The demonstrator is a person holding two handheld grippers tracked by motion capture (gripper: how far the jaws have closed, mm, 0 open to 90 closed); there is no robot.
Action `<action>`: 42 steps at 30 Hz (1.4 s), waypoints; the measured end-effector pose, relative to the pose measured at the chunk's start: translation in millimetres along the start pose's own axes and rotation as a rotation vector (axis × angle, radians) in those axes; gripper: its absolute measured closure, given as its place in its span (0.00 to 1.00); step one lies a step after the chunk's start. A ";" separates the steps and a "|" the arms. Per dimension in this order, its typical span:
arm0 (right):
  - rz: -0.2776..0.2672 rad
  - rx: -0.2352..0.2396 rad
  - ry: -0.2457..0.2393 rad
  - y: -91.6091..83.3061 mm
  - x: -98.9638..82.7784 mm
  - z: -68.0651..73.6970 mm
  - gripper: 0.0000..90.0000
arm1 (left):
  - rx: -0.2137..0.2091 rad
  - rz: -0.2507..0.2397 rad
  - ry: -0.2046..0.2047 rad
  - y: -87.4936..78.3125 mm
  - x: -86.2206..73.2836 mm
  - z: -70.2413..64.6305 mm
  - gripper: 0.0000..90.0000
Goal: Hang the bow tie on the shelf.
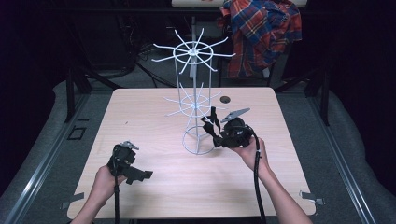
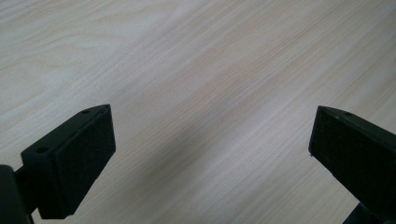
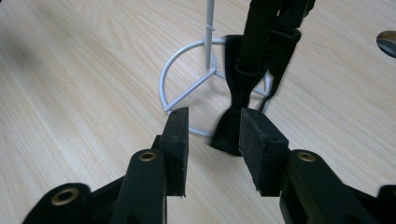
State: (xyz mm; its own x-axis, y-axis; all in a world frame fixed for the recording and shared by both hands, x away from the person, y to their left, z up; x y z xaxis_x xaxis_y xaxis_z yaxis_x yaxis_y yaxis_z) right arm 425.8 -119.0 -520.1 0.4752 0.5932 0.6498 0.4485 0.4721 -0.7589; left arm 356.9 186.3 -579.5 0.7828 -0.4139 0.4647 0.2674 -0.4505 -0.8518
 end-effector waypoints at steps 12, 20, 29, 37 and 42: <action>-0.035 -0.029 0.006 -26.0 -3.1 -0.6 0.52 | -0.006 0.000 0.000 0.4 0.1 -0.4 0.01; -0.025 -0.061 0.031 -41.7 -16.9 -5.9 0.40 | -0.005 -0.004 0.001 -1.0 0.3 -0.7 0.01; -0.025 -0.090 0.053 -58.4 -33.4 -5.4 0.27 | -0.006 -0.006 0.002 -0.8 0.9 -1.6 0.01; 0.022 -0.111 0.070 -62.3 -64.9 -6.4 0.17 | -0.006 -0.002 0.003 -0.2 0.9 -2.2 0.01; 0.067 -0.097 0.092 -61.3 -90.2 -5.7 0.16 | -0.006 0.001 0.007 -0.1 0.6 -1.3 0.01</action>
State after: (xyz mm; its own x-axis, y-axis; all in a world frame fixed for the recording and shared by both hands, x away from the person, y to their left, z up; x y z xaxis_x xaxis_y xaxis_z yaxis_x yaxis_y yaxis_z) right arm 359.7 -205.1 -532.0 0.5718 0.5570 0.6023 0.4823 0.3656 -0.7960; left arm 356.6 185.0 -578.9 0.7794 -0.4195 0.4654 0.2633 -0.4548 -0.8508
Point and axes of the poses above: each handheld gripper's, and its own axes: y roughly forward along the jaws, x roughly out of its top, z roughly to its left, the point moved 8 cm from there along y, roughly forward along the jaws, and after that the axes turned 5 degrees about -y, right-handed, at the moved point
